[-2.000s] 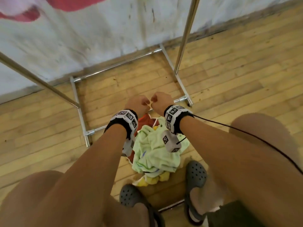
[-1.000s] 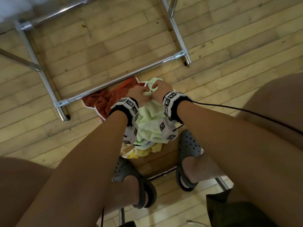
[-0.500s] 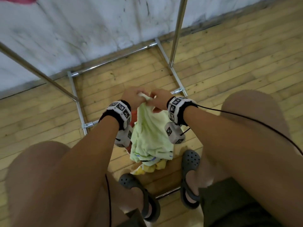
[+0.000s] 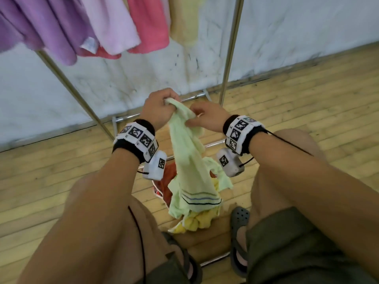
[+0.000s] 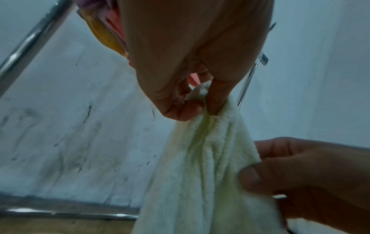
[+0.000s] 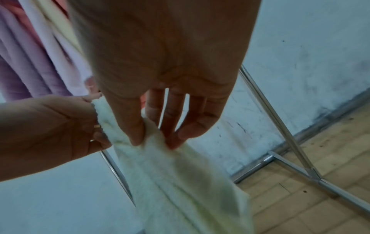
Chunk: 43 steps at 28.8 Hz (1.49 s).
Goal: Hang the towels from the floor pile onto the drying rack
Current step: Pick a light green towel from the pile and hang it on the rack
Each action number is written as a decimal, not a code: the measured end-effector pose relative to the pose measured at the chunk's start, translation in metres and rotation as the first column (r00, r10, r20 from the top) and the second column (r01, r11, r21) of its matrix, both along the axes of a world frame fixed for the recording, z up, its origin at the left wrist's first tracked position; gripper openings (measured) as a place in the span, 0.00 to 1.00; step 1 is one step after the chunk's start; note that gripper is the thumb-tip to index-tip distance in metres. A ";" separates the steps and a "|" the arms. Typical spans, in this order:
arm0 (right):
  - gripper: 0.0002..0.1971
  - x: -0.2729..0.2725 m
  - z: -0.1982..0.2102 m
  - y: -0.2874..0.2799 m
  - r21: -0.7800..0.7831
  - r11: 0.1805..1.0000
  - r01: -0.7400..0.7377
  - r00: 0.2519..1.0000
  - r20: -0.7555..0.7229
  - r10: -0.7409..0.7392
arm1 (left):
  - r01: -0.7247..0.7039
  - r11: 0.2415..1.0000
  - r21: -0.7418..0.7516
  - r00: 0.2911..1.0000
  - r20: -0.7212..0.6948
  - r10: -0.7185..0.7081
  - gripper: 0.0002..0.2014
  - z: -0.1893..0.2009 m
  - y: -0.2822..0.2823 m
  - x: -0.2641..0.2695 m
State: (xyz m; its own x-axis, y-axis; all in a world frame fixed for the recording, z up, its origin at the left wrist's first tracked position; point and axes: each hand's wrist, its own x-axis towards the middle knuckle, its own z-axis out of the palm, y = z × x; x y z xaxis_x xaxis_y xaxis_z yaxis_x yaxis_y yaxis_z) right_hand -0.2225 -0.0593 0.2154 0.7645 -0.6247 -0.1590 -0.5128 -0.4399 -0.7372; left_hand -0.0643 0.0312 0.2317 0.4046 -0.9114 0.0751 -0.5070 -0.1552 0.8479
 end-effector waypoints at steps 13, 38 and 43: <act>0.07 0.000 0.013 0.005 0.239 0.971 0.026 0.909 0.398 -0.122 | 0.156 0.975 0.157 0.985 0.045 -0.165 0.04 -0.018 0.011 -0.001; 0.17 0.015 0.003 0.001 0.543 0.830 0.129 0.854 0.366 -0.371 | -0.032 0.999 -0.044 0.909 -0.416 0.011 0.11 0.004 -0.005 -0.006; 0.08 0.009 0.014 -0.005 0.555 0.824 0.113 0.731 0.516 -0.447 | 0.030 1.000 0.004 0.908 -0.418 -0.025 0.15 0.003 -0.003 -0.010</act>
State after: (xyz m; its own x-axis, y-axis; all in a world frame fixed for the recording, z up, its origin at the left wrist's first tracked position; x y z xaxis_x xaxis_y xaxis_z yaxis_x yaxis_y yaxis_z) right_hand -0.2137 -0.0640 0.2297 0.5953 -0.8015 -0.0564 0.0718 0.1230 -0.9898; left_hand -0.0747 0.0285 0.2350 0.3717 -0.9224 -0.1046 -0.1104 -0.1558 0.9816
